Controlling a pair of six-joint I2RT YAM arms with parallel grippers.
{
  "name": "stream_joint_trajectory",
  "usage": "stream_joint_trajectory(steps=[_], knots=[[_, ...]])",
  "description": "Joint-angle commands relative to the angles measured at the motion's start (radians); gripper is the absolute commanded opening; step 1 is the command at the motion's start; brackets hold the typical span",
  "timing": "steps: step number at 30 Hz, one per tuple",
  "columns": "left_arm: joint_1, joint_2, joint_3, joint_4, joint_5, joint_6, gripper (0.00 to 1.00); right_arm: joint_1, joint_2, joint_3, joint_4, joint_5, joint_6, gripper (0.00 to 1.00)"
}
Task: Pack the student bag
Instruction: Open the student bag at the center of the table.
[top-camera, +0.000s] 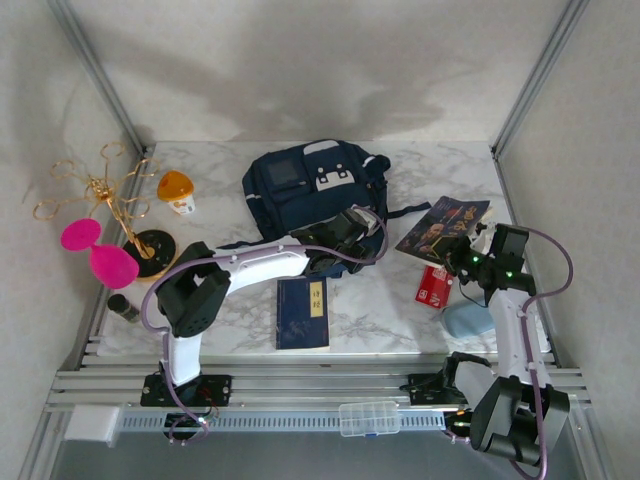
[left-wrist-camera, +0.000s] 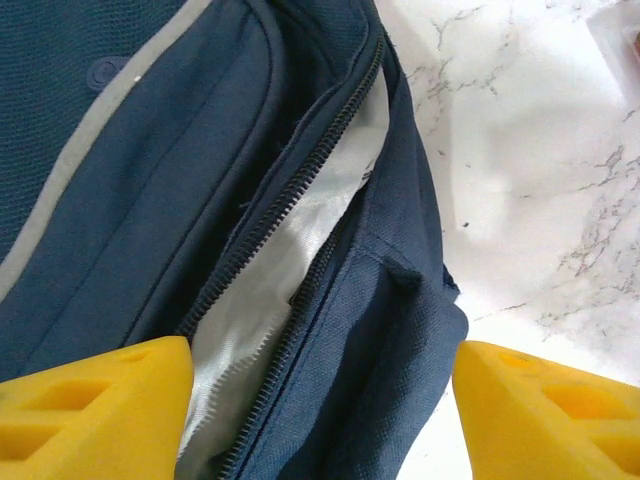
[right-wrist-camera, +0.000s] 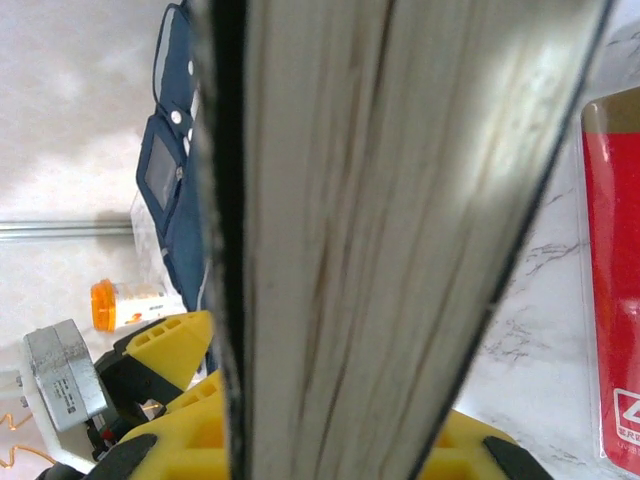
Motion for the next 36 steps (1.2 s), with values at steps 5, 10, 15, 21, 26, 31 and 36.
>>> stream_joint_trajectory(steps=[5,10,15,21,26,31,36], knots=[[0.049,-0.034,0.01,-0.005,-0.009,0.013,0.71,-0.008,0.006,-0.023,0.116,-0.076,0.003,0.0],[0.067,0.049,0.071,-0.045,0.067,0.011,0.67,-0.008,0.01,-0.025,0.122,-0.083,0.002,0.0],[0.098,0.094,0.115,-0.059,0.116,0.004,0.53,-0.008,0.001,-0.033,0.118,-0.085,0.004,0.0],[0.138,0.108,0.152,-0.075,0.209,0.018,0.28,-0.009,-0.001,-0.027,0.117,-0.086,-0.005,0.0],[0.145,0.097,0.159,-0.093,0.219,0.044,0.06,-0.01,0.009,-0.008,0.103,-0.088,-0.021,0.0],[0.146,0.034,0.186,-0.116,0.193,0.071,0.0,-0.01,0.009,-0.001,0.117,-0.114,-0.018,0.0],[0.144,-0.052,0.243,-0.134,0.037,0.087,0.0,0.001,0.014,0.018,0.111,-0.181,-0.028,0.0]])
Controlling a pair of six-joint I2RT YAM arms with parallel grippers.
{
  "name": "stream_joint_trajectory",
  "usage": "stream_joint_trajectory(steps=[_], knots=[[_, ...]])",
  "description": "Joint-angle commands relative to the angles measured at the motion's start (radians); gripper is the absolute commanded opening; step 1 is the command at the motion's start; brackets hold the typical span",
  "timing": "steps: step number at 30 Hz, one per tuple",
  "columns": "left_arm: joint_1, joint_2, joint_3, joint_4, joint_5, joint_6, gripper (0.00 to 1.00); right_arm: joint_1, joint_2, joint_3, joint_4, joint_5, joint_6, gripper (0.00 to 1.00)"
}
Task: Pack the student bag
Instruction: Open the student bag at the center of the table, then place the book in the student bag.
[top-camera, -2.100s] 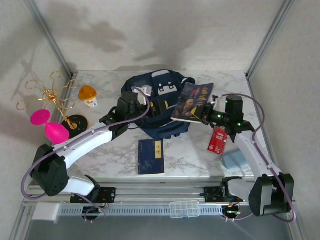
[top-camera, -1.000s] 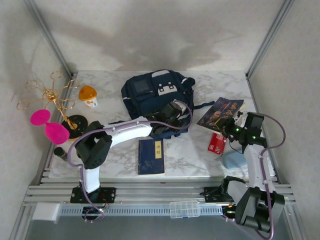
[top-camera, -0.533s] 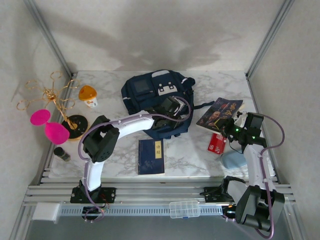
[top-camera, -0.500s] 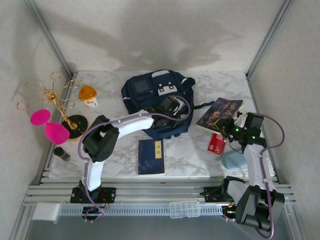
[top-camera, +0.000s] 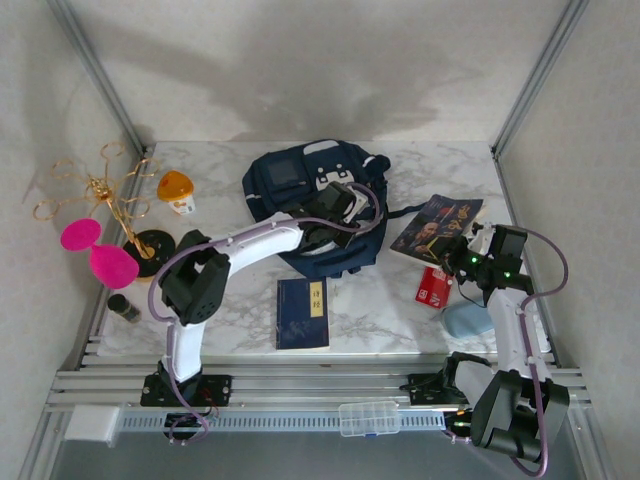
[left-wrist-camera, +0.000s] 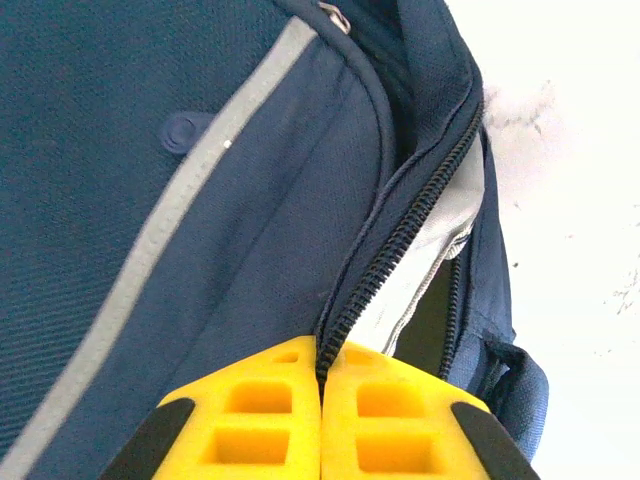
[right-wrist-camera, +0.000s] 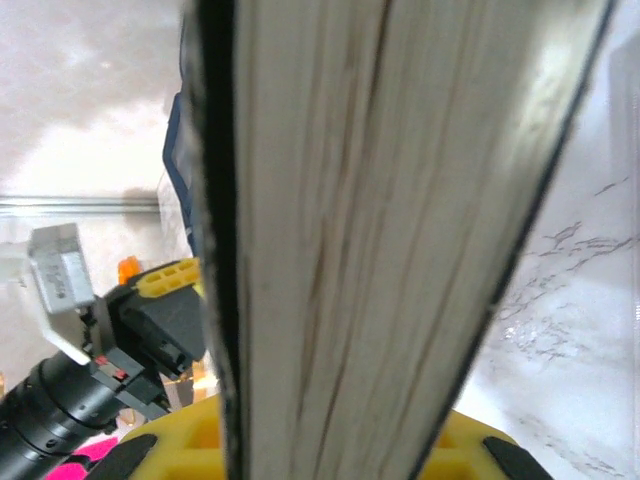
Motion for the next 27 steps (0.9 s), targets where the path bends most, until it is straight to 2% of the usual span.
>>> stream_joint_trajectory(steps=[1,5,9,13,16,22,25,27], knots=[[0.008,-0.132,0.077,-0.006,-0.152,0.028,0.0,0.015,-0.005,0.051,0.055,-0.091,-0.028,0.0],[0.008,-0.201,0.086,0.04,-0.204,0.046,0.0,0.107,0.013,0.059,0.09,-0.098,-0.001,0.0],[0.008,-0.229,0.121,0.063,-0.243,0.035,0.0,0.261,0.07,0.054,0.223,-0.11,0.081,0.0],[0.008,-0.26,0.137,0.109,-0.272,0.026,0.0,0.403,0.214,0.094,0.346,-0.083,0.132,0.0],[0.006,-0.256,0.158,0.109,-0.254,0.038,0.0,0.501,0.356,0.208,0.373,-0.04,0.104,0.0],[0.005,-0.243,0.161,0.116,-0.282,0.051,0.0,0.578,0.671,0.4,0.494,-0.026,0.122,0.0],[0.005,-0.237,0.18,0.11,-0.297,0.059,0.0,0.592,0.843,0.54,0.477,-0.047,0.1,0.01],[0.006,-0.235,0.189,0.111,-0.313,0.051,0.0,0.591,0.93,0.634,0.428,-0.007,0.066,0.07]])
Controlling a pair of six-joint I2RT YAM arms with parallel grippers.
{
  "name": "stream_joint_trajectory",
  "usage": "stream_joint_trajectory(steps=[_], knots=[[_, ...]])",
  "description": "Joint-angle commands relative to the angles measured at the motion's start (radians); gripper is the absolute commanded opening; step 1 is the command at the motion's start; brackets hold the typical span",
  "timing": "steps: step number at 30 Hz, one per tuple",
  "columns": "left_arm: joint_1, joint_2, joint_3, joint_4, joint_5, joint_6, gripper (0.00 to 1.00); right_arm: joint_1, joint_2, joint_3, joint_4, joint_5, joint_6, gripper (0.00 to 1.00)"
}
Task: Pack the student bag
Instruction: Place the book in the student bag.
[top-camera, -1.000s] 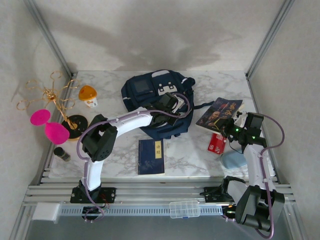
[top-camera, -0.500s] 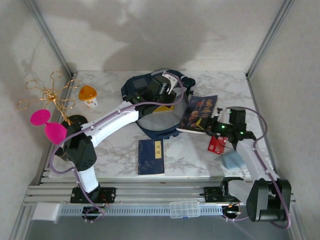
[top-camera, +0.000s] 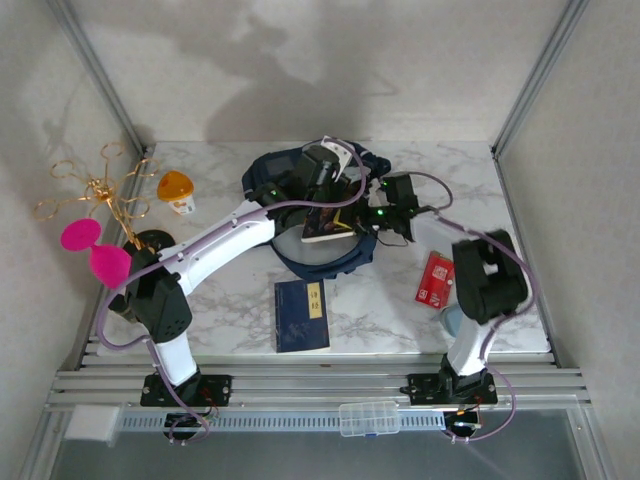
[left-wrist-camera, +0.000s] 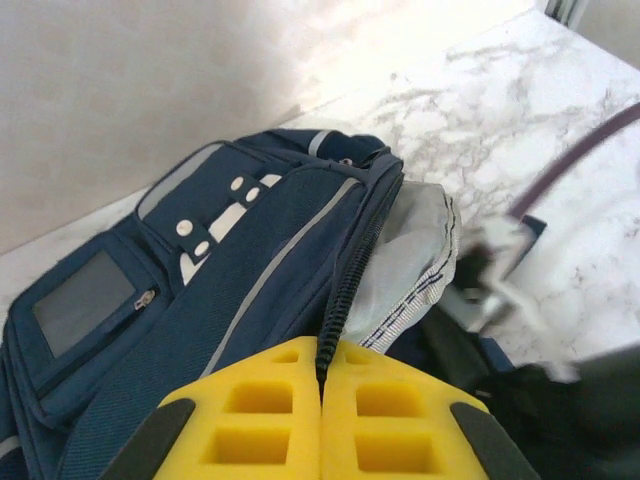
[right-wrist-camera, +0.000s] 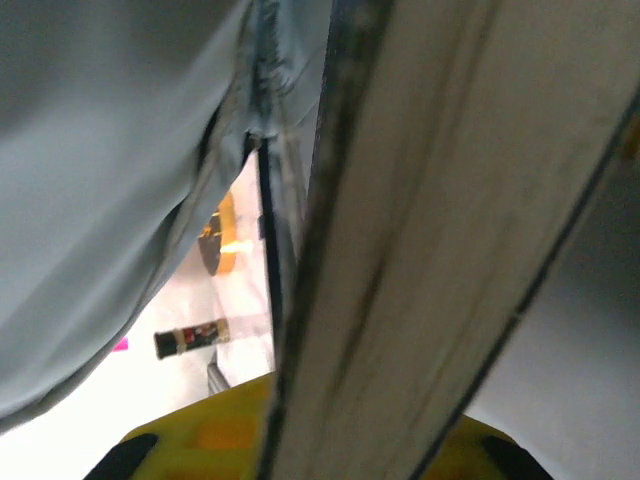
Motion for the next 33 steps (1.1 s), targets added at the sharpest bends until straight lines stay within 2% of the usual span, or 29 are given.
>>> stream_joint_trajectory(steps=[1,4,6,10,13,15,17,24,26,29,33], knots=[[0.003,-0.037,0.072,0.103,-0.067,0.005,0.0,0.0,0.098,0.158,-0.001,0.065,-0.08,0.13],[0.006,-0.036,0.072,0.107,-0.079,-0.007,0.0,-0.008,0.153,0.243,-0.146,0.158,-0.159,0.27],[0.006,-0.03,0.072,0.105,-0.071,-0.005,0.0,-0.01,0.125,0.222,-0.193,0.219,-0.19,0.41],[0.006,-0.023,0.07,0.097,-0.085,-0.006,0.0,-0.01,0.003,0.118,-0.251,0.346,-0.228,0.55],[0.007,-0.029,0.061,0.099,-0.076,-0.008,0.0,-0.002,-0.086,0.035,-0.294,0.428,-0.253,0.58],[0.007,-0.029,0.057,0.103,-0.075,-0.016,0.0,0.017,-0.126,-0.005,-0.324,0.507,-0.262,0.56],[0.007,-0.025,0.054,0.106,-0.077,-0.024,0.0,0.036,-0.148,-0.031,-0.329,0.528,-0.257,0.53],[0.006,-0.002,0.071,0.103,-0.061,-0.044,0.0,0.106,-0.075,-0.038,-0.287,0.53,-0.23,0.2],[0.006,0.004,0.084,0.091,-0.06,-0.047,0.0,0.109,-0.041,-0.015,-0.281,0.557,-0.232,0.17],[0.006,0.006,0.1,0.083,-0.05,-0.049,0.0,0.107,0.007,0.052,-0.278,0.667,-0.248,0.12],[0.003,-0.009,0.11,0.082,-0.054,-0.059,0.0,0.106,0.073,0.124,-0.178,0.73,-0.263,0.07]])
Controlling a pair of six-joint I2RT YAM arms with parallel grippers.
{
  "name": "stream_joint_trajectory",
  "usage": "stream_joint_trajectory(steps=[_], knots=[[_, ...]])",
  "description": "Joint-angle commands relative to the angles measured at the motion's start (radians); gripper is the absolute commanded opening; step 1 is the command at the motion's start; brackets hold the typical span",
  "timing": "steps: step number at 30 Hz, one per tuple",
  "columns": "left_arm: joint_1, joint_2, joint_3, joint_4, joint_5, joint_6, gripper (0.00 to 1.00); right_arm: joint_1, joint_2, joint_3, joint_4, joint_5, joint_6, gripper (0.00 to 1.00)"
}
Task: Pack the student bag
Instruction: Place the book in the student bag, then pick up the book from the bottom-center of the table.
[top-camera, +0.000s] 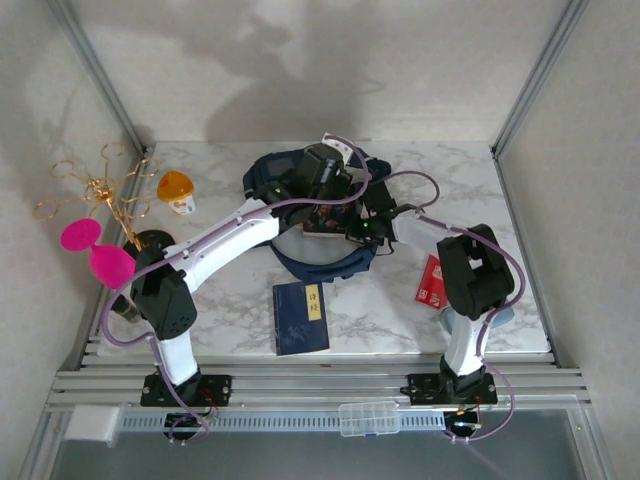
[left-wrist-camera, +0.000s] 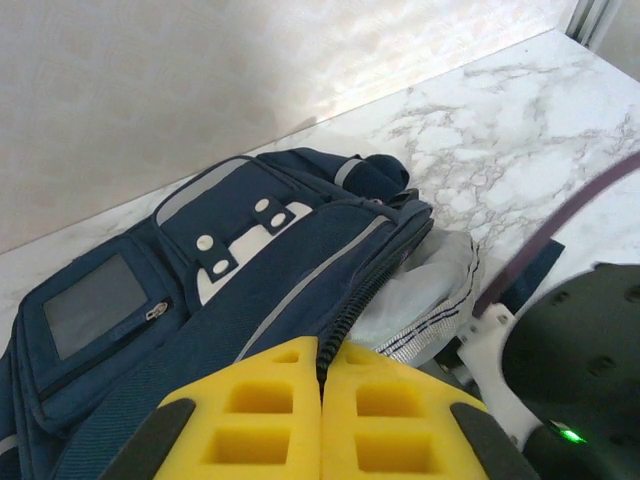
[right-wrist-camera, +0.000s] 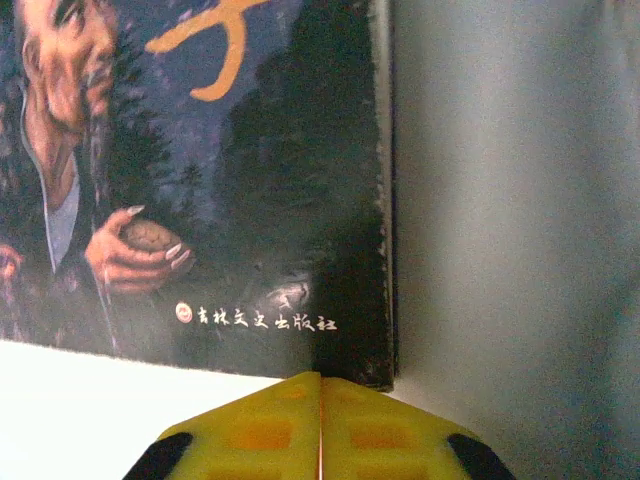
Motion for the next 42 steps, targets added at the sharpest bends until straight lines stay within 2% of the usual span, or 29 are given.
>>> stream_joint_trajectory(steps=[1,6,11,15,19,24,30,32,36,39,42], knots=[[0.002,-0.05,0.073,0.084,-0.026,-0.024,0.0,-0.003,0.045,0.079,0.115,0.107,-0.031,0.06],[0.003,-0.072,0.07,0.108,-0.043,-0.011,0.0,-0.002,0.032,0.072,0.178,0.072,-0.073,0.06],[0.003,-0.043,0.06,0.13,-0.052,-0.023,0.0,-0.001,-0.151,-0.087,0.238,0.033,-0.106,0.15],[0.002,-0.045,0.093,0.158,-0.103,-0.043,0.0,-0.008,-0.27,-0.172,0.155,0.061,-0.12,0.19],[0.0,-0.107,-0.004,0.266,-0.025,-0.019,0.0,-0.02,-0.422,-0.279,0.131,0.03,-0.104,0.24],[-0.014,-0.106,-0.101,0.233,0.006,-0.069,0.0,-0.029,-0.558,-0.318,0.03,0.046,-0.082,0.33],[-0.042,-0.133,-0.288,0.221,0.089,-0.166,0.0,-0.034,-0.647,-0.351,-0.093,-0.018,-0.076,0.41],[-0.056,-0.154,-0.336,0.2,0.129,-0.181,0.05,-0.034,-0.669,-0.367,-0.115,-0.077,-0.063,0.45],[-0.071,-0.237,-0.424,0.152,0.209,-0.297,0.38,-0.026,-0.71,-0.408,-0.161,-0.134,-0.038,0.51],[-0.072,-0.37,-0.591,0.197,0.249,-0.433,0.5,-0.015,-0.718,-0.438,-0.184,-0.187,-0.013,0.55],[-0.072,-0.511,-0.761,0.199,0.213,-0.56,0.58,0.029,-0.712,-0.481,-0.144,-0.228,0.024,0.58]])
